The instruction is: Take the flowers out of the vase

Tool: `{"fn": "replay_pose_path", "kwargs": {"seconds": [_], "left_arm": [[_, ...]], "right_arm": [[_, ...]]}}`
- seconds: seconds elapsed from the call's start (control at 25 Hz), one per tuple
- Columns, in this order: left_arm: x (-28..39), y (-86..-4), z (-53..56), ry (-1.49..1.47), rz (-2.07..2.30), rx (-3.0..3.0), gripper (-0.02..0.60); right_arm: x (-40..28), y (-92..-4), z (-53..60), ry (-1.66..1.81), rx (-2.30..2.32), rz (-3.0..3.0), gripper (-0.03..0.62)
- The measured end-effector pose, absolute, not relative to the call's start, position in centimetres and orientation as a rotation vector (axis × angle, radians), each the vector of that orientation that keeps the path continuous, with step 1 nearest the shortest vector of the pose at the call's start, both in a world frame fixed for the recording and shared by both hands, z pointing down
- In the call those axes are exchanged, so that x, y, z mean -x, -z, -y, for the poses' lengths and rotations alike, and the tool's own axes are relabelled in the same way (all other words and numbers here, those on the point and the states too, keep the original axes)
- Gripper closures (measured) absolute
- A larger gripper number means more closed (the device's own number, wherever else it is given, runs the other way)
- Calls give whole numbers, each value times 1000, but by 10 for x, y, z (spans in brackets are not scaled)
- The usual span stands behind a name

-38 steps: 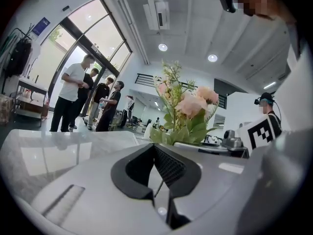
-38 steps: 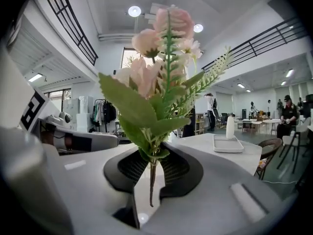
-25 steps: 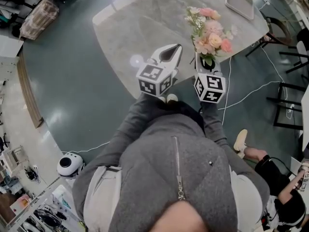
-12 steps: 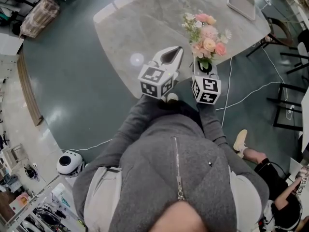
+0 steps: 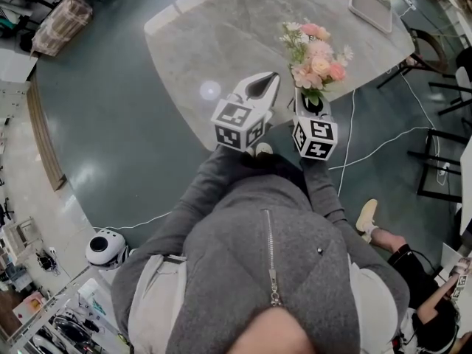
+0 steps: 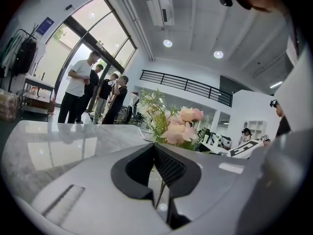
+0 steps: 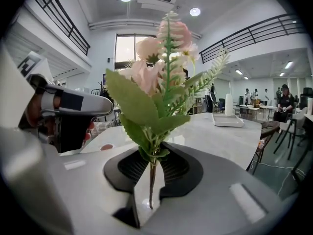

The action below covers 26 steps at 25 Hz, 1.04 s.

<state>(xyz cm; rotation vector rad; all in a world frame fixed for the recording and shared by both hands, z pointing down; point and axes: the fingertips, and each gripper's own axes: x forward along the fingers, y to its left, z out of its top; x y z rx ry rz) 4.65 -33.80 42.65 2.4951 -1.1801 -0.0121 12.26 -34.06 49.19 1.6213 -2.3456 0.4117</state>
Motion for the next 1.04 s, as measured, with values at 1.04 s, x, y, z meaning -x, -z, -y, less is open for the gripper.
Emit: {"fn": "replay_pose_path", "kwargs": {"seconds": [1.04], "left_arm": [[-47, -426, 341, 17, 1194, -2488, 572]], "right_arm": [[-132, -495, 343, -422, -1646, 2336, 525]]}}
